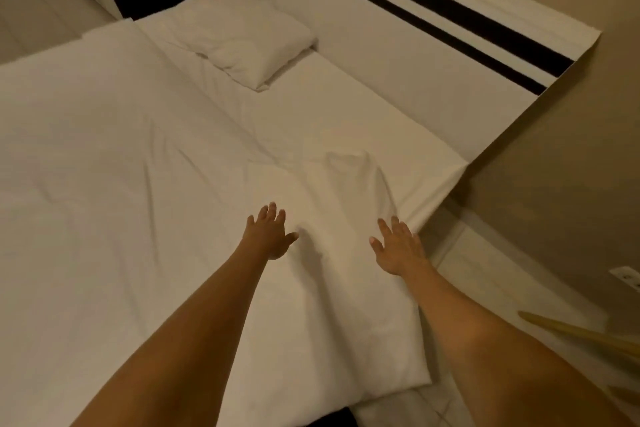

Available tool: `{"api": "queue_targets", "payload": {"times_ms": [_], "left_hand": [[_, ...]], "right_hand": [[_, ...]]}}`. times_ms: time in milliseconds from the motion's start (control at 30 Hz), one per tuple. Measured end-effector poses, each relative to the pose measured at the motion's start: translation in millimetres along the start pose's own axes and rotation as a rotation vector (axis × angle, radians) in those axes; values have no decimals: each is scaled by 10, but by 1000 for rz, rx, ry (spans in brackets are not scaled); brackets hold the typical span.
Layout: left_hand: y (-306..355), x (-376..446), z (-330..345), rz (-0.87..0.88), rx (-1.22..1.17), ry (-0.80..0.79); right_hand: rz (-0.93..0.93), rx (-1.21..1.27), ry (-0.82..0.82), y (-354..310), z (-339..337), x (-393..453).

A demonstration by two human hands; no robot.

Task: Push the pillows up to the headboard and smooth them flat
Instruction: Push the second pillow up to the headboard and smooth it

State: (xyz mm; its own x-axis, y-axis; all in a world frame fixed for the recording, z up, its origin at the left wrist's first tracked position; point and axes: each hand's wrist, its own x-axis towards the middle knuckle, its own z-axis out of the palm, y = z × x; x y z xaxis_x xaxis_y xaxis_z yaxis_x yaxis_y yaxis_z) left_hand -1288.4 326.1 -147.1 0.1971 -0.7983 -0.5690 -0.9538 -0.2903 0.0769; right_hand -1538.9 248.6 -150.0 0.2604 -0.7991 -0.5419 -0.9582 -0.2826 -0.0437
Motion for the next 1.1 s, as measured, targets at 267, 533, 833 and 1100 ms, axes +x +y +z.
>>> {"api": "queue_targets", "payload": {"times_ms": [267,533,833,1100], "left_hand": [[122,378,1080,-49,-148,-39],[83,838,1822,-130,-388,216],[-152,1018,2119,-217,-755,385],[-226,1049,2102,-205,-853,397]], "right_hand": [[-22,53,-72,345,649,734],[-157,335,303,605,1346,1447],[-211,594,457,728,1638,1668],[-245,608,475,777,1596,1598]]}}
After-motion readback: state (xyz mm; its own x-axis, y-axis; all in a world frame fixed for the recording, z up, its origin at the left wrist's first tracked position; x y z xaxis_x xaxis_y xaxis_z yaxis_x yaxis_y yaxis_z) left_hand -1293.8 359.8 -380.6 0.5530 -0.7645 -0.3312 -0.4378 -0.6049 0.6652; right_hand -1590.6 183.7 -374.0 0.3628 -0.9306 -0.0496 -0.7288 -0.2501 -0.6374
